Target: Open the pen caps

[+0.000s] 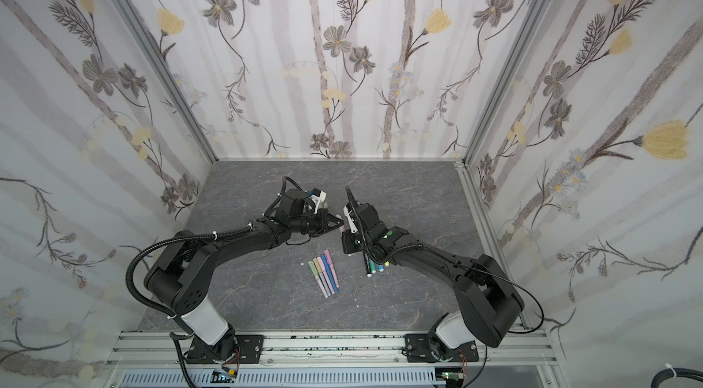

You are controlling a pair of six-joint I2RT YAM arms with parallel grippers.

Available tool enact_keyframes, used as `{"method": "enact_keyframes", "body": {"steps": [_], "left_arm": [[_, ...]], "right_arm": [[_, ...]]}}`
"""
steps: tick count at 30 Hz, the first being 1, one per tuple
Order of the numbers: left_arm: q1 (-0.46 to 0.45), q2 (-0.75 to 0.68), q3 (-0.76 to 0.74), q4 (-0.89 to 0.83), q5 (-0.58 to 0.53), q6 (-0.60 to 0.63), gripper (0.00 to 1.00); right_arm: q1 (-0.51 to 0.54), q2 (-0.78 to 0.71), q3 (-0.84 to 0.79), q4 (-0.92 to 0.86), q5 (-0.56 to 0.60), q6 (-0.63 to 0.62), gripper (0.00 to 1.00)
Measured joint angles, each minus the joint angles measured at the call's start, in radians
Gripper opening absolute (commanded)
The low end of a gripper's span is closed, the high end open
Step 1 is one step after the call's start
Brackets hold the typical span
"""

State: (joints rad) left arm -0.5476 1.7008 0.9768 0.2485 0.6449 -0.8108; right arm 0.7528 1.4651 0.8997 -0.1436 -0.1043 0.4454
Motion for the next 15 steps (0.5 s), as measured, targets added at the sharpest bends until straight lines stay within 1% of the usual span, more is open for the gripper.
{"method": "enact_keyframes", "body": {"steps": [3,8,15], "left_arm": [[0.016,0.007,0.046,-0.062,0.036,0.026,0.0],[0.035,0.026,0.096,-0.137,0.092,0.035,0.0],[0.055,0.034,0.111,-0.155,0.171,0.034,0.0]], "right_arm": [[0.011,-0.023,-0.033,0.055,0.022,0.01,0.0],[0.034,-0.051,-0.074,0.108,0.069,0.017,0.0],[0.04,-0.11,-0.11,0.123,0.078,0.017,0.0]]}}
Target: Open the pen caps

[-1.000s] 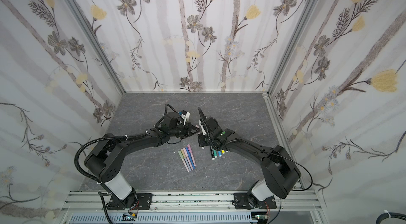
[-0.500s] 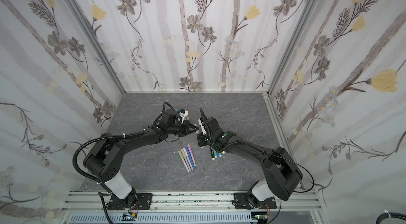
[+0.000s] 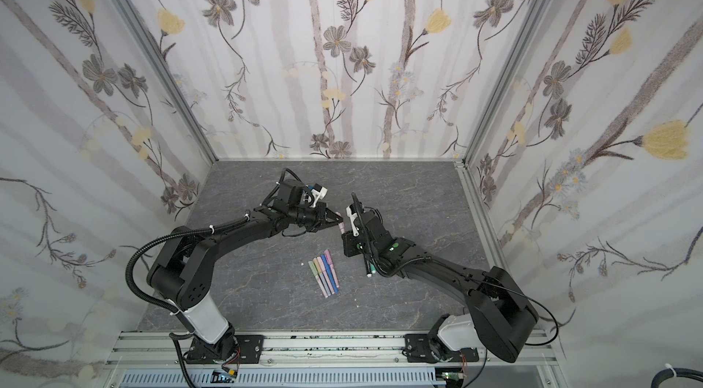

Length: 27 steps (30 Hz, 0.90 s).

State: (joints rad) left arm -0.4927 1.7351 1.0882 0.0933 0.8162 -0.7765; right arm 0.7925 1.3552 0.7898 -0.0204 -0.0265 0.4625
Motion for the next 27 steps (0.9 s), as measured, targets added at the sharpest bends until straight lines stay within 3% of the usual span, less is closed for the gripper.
{"method": "enact_keyframes", "body": {"steps": [12,16,22,27], "left_arm": [[0.045,0.0,0.009,0.0,0.051,-0.004,0.0],[0.09,-0.006,0.019,0.079,-0.104,0.01,0.0],[0.096,-0.01,0.019,0.107,-0.15,0.016,0.0],[0.099,-0.023,0.012,0.119,-0.155,0.016,0.0]], "right_arm": [[0.006,-0.032,-0.011,0.0,-0.007,-0.004,0.0],[0.018,-0.036,-0.027,-0.191,-0.071,-0.005,0.0],[0.018,-0.039,-0.027,-0.267,-0.08,-0.004,0.0],[0.008,-0.048,-0.017,-0.28,-0.082,-0.006,0.24]]}}
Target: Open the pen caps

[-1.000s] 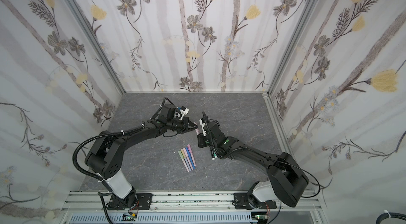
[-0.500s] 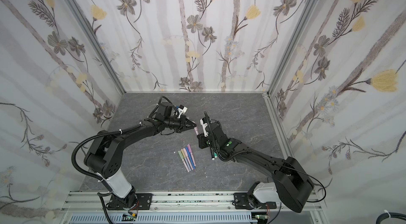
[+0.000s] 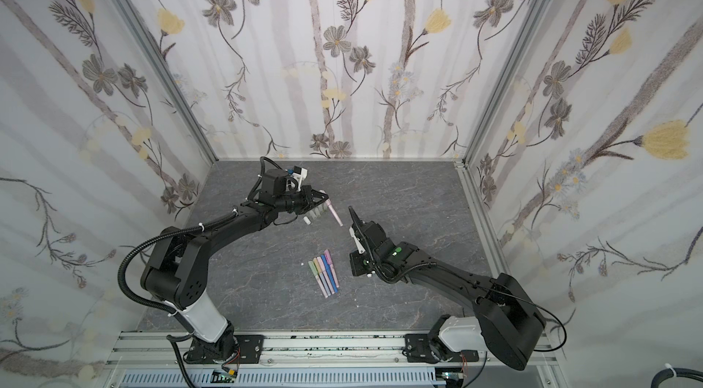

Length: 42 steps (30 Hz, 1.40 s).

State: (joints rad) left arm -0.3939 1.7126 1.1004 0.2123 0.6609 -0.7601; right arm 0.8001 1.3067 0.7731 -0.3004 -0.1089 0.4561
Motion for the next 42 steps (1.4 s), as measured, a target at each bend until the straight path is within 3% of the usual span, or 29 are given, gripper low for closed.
{"method": "enact_keyframes", "body": {"steps": [6,10,19,37,42], "left_arm": [[0.0,-0.049,-0.048,-0.01,0.026,0.013,0.0],[-0.001,-0.094,-0.094,-0.023,0.043,0.035,0.0],[-0.005,-0.174,-0.183,-0.053,0.076,0.054,0.0],[-0.017,-0.154,-0.179,-0.032,0.077,0.048,0.0],[-0.026,-0.149,-0.173,-0.016,0.077,0.04,0.0]], "right_arm": [[-0.063,-0.02,0.056,0.006,-0.007,-0.055,0.41],[-0.095,-0.01,0.12,0.014,-0.024,-0.121,0.45],[-0.096,0.127,0.27,0.044,-0.118,-0.256,0.45],[-0.094,0.234,0.3,0.106,-0.259,-0.275,0.39],[-0.094,0.262,0.307,0.111,-0.262,-0.275,0.3]]}}
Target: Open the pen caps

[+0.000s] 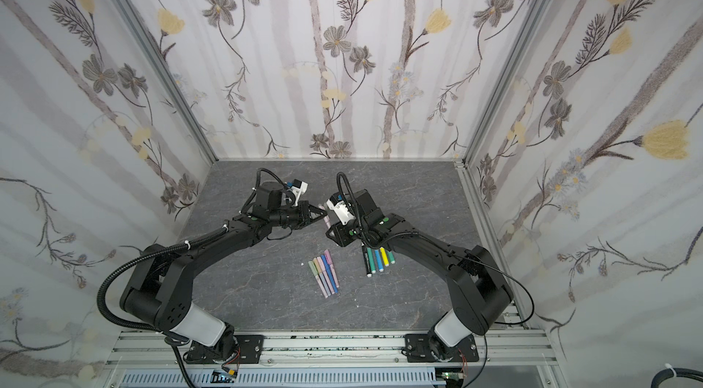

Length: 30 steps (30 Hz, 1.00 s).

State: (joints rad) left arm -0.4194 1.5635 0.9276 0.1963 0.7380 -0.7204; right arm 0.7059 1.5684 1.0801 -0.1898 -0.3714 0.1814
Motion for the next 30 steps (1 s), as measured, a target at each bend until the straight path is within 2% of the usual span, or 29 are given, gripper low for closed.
{"method": "enact_keyframes", "body": {"steps": [5,8,16,25,30], "left_arm": [[-0.004,0.008,0.002,0.005,0.0,-0.013,0.0],[-0.008,0.013,0.005,0.01,0.0,-0.013,0.0],[-0.018,0.023,0.015,0.025,0.0,-0.02,0.0],[-0.02,0.028,0.019,0.032,0.005,-0.021,0.0],[-0.02,0.034,0.019,0.025,0.002,-0.016,0.0]], "right_arm": [[0.0,0.017,0.005,0.004,-0.004,0.0,0.2],[0.001,0.017,0.005,0.004,0.0,0.001,0.18],[0.004,0.056,0.009,0.019,-0.014,0.001,0.28],[0.002,0.064,0.008,0.021,0.025,0.026,0.01],[0.008,0.063,-0.006,0.024,0.038,0.028,0.0]]}}
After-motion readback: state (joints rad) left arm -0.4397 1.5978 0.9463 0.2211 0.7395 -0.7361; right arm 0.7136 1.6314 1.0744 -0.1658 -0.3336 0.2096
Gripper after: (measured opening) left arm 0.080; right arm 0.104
